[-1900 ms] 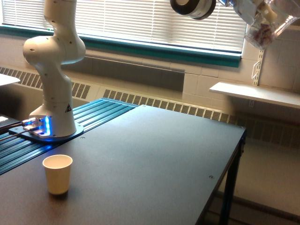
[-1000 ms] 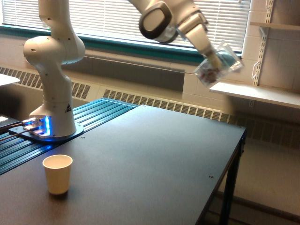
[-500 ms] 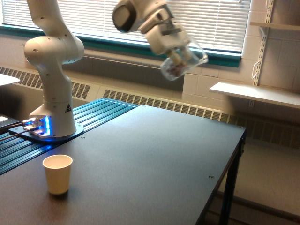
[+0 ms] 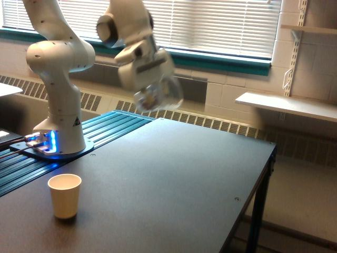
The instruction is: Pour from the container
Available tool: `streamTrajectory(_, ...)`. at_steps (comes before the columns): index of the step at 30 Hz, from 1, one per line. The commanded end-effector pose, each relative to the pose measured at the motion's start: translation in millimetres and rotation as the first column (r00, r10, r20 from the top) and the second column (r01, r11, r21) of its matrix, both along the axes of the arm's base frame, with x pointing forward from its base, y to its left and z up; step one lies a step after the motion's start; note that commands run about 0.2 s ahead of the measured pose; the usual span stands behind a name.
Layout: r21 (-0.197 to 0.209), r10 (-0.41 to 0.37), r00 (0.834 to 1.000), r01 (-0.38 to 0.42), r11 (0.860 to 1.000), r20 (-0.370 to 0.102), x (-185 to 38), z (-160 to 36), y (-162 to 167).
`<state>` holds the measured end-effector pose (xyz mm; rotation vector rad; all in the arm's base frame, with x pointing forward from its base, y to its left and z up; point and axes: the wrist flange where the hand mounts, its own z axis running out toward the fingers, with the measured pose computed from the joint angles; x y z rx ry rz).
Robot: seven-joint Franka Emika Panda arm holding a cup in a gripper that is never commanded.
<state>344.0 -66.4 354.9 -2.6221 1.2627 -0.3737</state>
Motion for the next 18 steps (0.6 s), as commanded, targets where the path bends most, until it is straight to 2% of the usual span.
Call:
streamTrajectory(1, -0.036, 0.037, 0.992, -0.041, 0.999, -0.119, -25, -18.1, -13)
streamTrajectory(3, -0.054, 0.039, 0.991, -0.047, 0.997, -0.130, -26, -16.7, -16)
streamTrajectory(7, -0.056, 0.035, 0.991, -0.043, 0.998, -0.127, -30, -13.9, -22)
streamTrajectory(9, -0.074, 0.030, 0.988, -0.042, 0.996, -0.152, -33, -15.0, -23)
streamTrajectory(12, -0.105, 0.019, 0.986, -0.037, 0.994, -0.164, -37, -16.2, -25)
streamTrajectory(13, -0.107, 0.020, 0.984, -0.040, 0.993, -0.179, -39, -17.7, -26)
streamTrajectory(15, -0.089, 0.022, 0.984, -0.038, 0.995, -0.176, -42, -17.2, -30)
streamTrajectory(18, -0.093, 0.034, 0.982, -0.052, 0.994, -0.186, -48, -18.4, -34)
